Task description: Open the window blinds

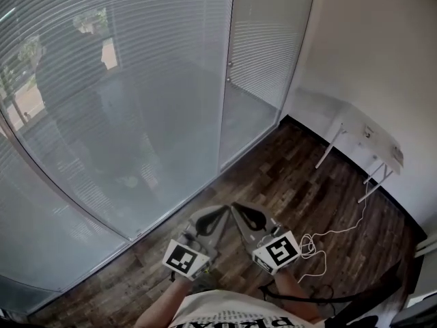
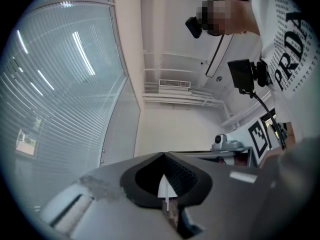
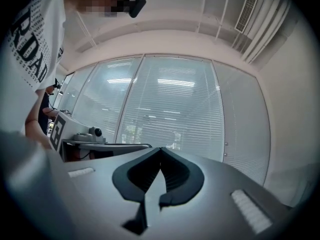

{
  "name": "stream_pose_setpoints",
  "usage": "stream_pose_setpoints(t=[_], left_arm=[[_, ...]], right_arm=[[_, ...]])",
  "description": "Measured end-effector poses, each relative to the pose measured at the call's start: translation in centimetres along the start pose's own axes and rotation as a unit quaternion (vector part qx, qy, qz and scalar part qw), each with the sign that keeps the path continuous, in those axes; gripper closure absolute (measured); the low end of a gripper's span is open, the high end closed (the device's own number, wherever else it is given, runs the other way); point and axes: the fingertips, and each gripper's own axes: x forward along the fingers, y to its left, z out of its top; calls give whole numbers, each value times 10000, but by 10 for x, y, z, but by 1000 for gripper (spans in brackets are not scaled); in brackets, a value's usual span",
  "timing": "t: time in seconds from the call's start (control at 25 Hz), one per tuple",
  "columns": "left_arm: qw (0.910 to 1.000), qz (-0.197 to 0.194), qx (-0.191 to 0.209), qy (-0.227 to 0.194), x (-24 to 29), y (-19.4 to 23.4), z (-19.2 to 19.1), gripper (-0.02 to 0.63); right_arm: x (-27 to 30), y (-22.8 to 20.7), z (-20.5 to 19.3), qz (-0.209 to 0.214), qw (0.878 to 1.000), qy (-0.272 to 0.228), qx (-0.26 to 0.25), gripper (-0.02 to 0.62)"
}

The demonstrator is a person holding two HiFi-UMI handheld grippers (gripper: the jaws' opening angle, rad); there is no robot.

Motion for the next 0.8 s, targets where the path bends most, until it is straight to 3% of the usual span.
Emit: stream_pose_setpoints(t=[0.32, 0.8], left_arm=[[10000, -50, -28, -62, 34, 55, 8, 614], [9995, -133, -125, -249, 68, 132, -11, 614]], right_arm=[[54, -38, 7, -27, 10000, -29, -64, 588], [125, -83, -16, -146, 9998, -51, -116, 588]])
